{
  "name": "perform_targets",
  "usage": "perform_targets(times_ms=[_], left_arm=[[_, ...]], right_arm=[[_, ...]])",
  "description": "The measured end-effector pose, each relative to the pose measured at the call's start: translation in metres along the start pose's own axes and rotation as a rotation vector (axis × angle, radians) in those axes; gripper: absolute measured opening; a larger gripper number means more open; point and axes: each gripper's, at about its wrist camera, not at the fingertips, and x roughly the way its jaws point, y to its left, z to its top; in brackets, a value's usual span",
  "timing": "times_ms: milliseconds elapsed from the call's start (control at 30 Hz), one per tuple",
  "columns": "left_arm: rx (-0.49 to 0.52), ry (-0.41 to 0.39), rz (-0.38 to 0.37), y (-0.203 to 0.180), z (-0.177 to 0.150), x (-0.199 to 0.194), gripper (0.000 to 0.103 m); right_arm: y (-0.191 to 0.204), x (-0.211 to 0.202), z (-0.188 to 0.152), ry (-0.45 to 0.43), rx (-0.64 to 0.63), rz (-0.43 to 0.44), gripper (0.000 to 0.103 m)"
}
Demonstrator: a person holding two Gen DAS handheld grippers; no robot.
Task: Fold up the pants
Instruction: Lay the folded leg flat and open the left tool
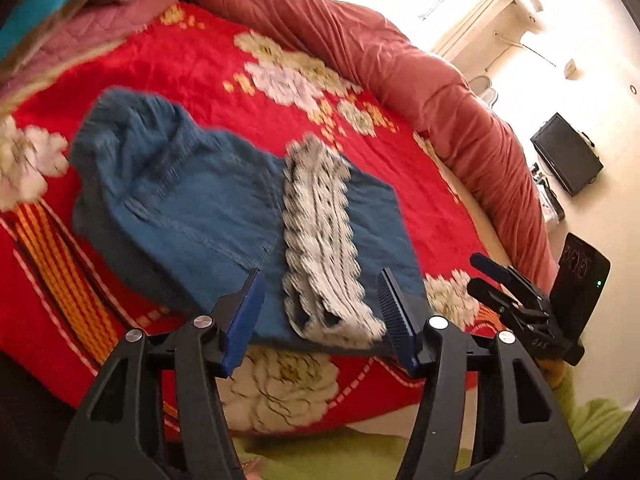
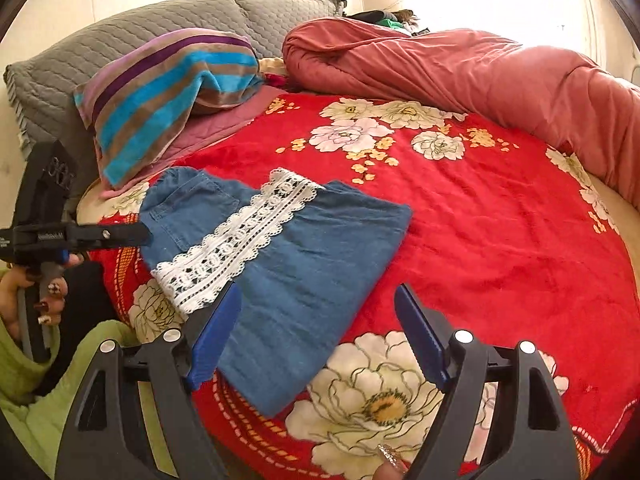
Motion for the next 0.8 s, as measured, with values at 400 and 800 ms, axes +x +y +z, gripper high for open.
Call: perform_targets(times_ms=[400, 800], left_arm=[[-0.002, 0.088, 0.021, -0.008, -0.015, 0.036, 0.011], [0.096, 0.080, 0.157, -0.008, -0.020, 0.028, 0.013]], right_arm=[[0.027, 0.022, -0.009, 0.051, -0.036, 0.053, 0.078], [0.047, 0.056, -0.014, 0.139, -0.114, 0.031, 0.057]])
